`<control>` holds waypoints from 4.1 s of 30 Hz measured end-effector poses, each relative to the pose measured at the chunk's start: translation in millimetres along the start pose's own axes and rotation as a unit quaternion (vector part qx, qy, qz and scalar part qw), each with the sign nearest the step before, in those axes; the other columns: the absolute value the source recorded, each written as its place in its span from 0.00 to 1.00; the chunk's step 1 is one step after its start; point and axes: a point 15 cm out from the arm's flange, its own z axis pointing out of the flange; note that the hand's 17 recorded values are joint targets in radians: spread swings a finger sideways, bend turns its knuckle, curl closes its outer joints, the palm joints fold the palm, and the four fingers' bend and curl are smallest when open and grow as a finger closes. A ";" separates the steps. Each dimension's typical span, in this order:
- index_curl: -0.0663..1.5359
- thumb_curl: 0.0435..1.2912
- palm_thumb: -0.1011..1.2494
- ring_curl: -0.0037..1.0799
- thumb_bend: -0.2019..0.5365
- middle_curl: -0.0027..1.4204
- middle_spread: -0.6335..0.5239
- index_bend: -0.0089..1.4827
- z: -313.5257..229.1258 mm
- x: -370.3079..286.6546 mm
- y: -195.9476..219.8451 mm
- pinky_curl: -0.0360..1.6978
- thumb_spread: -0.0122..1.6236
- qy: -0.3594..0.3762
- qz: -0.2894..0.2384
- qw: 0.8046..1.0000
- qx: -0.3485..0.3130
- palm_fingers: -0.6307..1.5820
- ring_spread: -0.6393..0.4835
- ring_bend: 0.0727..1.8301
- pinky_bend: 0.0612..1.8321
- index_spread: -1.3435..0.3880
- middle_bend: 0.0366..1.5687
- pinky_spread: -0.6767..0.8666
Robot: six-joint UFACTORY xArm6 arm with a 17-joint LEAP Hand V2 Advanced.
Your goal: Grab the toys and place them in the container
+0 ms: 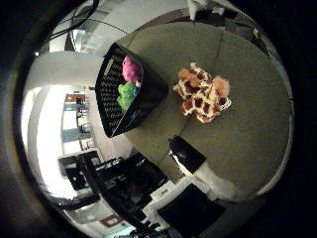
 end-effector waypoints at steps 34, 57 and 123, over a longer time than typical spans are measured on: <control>0.23 0.20 0.38 0.20 0.23 0.23 0.65 0.12 117.2 -41.3 -5.7 0.02 0.60 0.041 0.027 0.996 -0.073 0.40 0.75 0.21 0.44 0.66 0.13 0.73; 0.55 0.27 0.73 0.56 0.26 0.58 0.30 0.61 117.0 -13.7 -28.7 0.22 0.62 0.074 0.032 0.997 -0.004 0.80 0.34 0.71 0.85 0.54 0.69 0.30; 0.63 0.58 0.89 0.87 0.25 0.62 0.40 0.72 -200.0 -356.7 -41.1 0.52 0.54 0.072 -0.128 0.980 0.133 0.78 0.33 0.68 0.77 0.62 0.82 0.33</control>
